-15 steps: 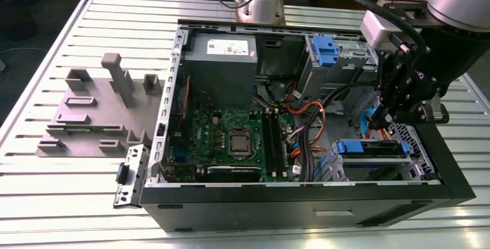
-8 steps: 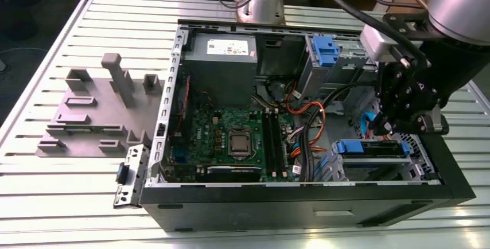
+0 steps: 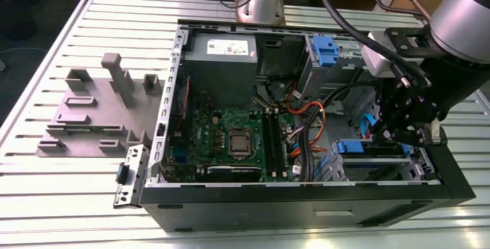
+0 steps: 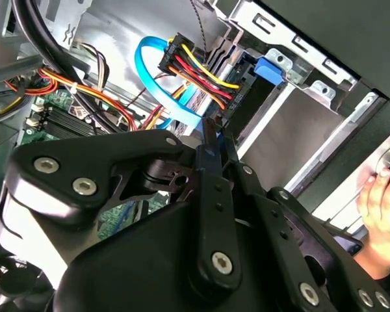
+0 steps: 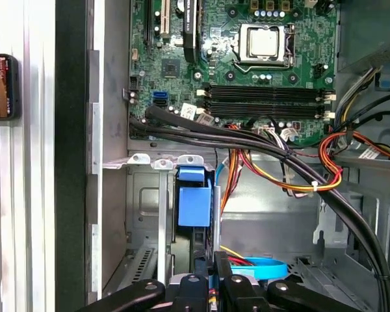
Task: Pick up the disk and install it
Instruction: 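Insert the second disk wire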
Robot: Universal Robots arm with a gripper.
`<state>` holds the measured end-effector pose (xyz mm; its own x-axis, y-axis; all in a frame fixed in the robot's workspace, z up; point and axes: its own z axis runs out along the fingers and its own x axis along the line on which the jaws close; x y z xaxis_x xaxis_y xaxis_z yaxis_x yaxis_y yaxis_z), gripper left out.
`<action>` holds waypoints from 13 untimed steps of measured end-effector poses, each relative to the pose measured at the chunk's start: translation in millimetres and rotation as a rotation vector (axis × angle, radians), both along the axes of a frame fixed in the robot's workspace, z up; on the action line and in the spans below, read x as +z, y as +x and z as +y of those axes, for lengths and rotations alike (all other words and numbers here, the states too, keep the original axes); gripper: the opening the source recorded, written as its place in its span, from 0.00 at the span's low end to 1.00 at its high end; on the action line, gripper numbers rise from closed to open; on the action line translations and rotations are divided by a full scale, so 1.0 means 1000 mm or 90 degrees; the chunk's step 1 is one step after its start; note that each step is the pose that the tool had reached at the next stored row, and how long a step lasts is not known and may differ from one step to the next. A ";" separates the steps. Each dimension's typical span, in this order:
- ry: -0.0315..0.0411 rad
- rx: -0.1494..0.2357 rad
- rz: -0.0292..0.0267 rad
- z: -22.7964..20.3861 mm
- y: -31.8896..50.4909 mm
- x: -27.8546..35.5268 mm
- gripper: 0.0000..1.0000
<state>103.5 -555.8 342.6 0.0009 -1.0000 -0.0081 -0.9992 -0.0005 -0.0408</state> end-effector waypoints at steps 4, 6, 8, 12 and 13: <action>-0.0002 0.000 0.0000 -0.0008 0.0000 -0.0020 0.16; -0.0003 0.000 0.0000 -0.0017 0.0000 -0.0029 0.16; 0.0002 0.000 0.0000 -0.0025 0.0000 -0.0040 0.16; 0.0018 0.000 0.0001 -0.0031 0.0000 -0.0055 0.16; 0.0024 0.000 0.0001 -0.0031 0.0000 -0.0058 0.16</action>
